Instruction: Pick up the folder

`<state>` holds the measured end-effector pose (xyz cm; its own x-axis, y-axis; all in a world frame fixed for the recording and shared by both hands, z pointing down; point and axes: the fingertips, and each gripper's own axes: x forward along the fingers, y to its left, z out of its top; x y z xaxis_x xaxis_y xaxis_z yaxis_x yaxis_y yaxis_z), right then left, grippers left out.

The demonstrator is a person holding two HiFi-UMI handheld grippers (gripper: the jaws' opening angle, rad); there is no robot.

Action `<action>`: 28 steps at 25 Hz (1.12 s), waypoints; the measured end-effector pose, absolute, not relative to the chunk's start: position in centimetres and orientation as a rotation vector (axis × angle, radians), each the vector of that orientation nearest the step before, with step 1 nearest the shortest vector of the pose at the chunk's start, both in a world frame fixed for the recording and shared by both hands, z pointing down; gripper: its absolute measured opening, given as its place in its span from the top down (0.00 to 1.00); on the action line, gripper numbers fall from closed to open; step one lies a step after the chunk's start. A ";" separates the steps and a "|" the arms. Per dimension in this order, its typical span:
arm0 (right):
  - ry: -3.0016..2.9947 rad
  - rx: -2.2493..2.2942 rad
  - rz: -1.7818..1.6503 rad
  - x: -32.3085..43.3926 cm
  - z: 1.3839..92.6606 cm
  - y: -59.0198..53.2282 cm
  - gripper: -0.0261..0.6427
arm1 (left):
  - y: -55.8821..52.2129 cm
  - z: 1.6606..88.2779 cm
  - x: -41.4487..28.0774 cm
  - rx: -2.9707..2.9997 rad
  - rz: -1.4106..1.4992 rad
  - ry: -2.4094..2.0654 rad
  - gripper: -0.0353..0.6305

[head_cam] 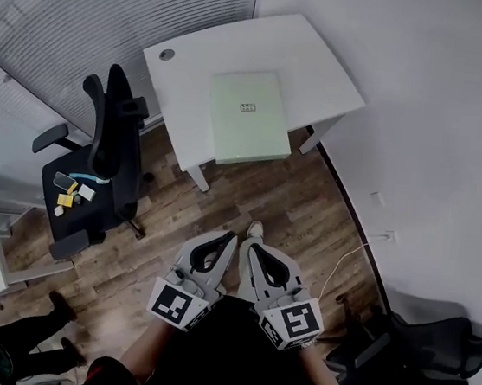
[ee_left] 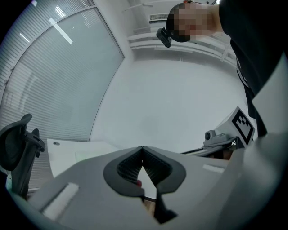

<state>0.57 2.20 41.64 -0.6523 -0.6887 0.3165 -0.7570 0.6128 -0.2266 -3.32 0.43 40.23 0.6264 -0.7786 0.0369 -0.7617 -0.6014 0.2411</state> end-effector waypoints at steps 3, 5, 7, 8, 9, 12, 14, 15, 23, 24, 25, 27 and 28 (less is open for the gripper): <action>-2.647 1.164 0.516 1.3 42.2 -0.1 0.96 | -1.8 40.4 -3.0 2.597 -0.089 -1.301 0.94; -2.650 1.132 0.521 1.8 42.5 -1.7 0.96 | -3.3 40.4 -2.8 2.580 -0.085 -1.341 0.94; -2.659 1.105 0.530 2.5 42.6 -3.3 0.96 | -4.7 40.4 -2.5 2.563 -0.082 -1.374 0.94; -2.664 1.093 0.534 2.8 42.6 -4.2 0.96 | -5.4 40.4 -2.3 2.557 -0.077 -1.389 0.94; -2.669 1.081 0.538 3.1 42.6 -5.1 0.96 | -6.2 40.4 -2.0 2.553 -0.069 -1.402 0.94; -2.682 1.047 0.542 4.1 42.4 -7.5 0.96 | -8.4 40.0 -1.2 2.538 -0.055 -1.448 0.94; -2.693 1.013 0.539 4.8 42.2 -9.0 0.96 | -9.6 39.4 -0.5 2.528 -0.055 -1.486 0.94; -2.701 0.993 0.537 5.1 42.0 -9.6 0.96 | -10.1 39.2 -0.2 2.522 -0.054 -1.507 0.94; -2.754 0.848 0.528 6.9 41.7 -14.1 0.96 | -12.3 38.5 2.0 2.457 -0.061 -1.666 0.94; -2.759 0.835 0.525 7.0 41.7 -14.5 0.96 | -12.4 38.5 2.2 2.447 -0.071 -1.688 0.94; -2.761 0.821 0.521 7.1 41.8 -14.8 0.96 | -12.5 38.4 2.2 2.436 -0.081 -1.708 0.94; -2.761 0.788 0.507 6.9 42.0 -15.3 0.96 | -12.7 38.3 2.2 2.418 -0.096 -1.738 0.94; -2.760 0.771 0.495 6.7 42.1 -15.6 0.96 | -12.9 38.2 2.1 2.414 -0.102 -1.748 0.94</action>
<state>6.68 -15.56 42.08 -0.8342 -0.4568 0.3089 -0.5357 0.8042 -0.2575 2.13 -12.86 38.19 0.3146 -0.9485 0.0384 -0.9376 -0.3041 0.1684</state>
